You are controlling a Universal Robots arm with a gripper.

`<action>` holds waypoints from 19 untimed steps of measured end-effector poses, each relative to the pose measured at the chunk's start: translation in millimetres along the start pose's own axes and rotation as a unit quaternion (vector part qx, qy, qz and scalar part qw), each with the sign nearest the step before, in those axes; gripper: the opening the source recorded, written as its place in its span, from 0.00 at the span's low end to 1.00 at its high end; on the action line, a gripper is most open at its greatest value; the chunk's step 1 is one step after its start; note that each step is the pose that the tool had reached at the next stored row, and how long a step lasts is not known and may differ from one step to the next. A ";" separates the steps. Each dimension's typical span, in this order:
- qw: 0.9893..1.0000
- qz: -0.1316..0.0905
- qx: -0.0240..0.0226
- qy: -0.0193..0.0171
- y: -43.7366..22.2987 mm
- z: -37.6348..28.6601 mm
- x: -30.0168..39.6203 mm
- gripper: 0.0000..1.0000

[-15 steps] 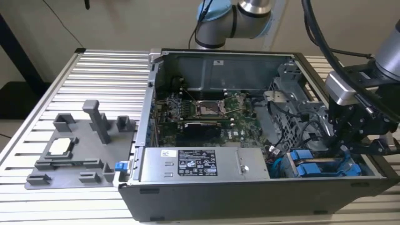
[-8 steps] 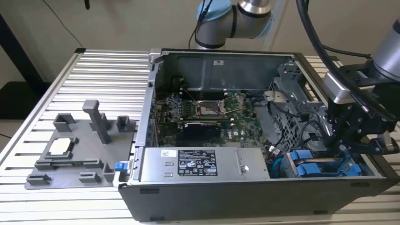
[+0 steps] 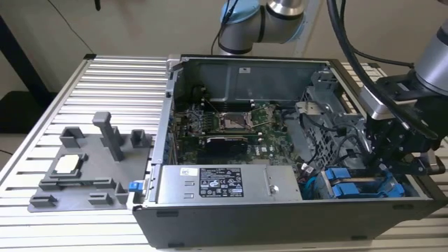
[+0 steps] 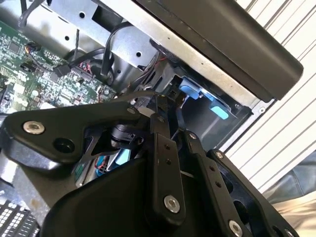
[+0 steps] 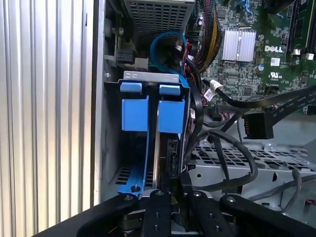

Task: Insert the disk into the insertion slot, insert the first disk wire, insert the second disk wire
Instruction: 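Insert the first disk wire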

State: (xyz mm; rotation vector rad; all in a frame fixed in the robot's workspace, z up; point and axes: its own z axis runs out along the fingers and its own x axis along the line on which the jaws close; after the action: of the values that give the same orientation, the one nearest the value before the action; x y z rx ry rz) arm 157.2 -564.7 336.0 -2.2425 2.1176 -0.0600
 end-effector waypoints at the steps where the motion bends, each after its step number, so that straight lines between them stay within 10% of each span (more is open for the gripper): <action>1: 1.000 0.000 0.000 0.000 0.0 -0.1 0.0 0.19; 15: 1.000 0.002 0.000 0.000 0.9 12.2 -0.1 0.20; 19: 1.000 0.002 0.000 0.000 0.4 5.2 0.1 0.26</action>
State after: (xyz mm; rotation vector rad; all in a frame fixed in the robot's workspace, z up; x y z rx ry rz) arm 157.1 -564.8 330.8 -2.2379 2.1226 -0.0607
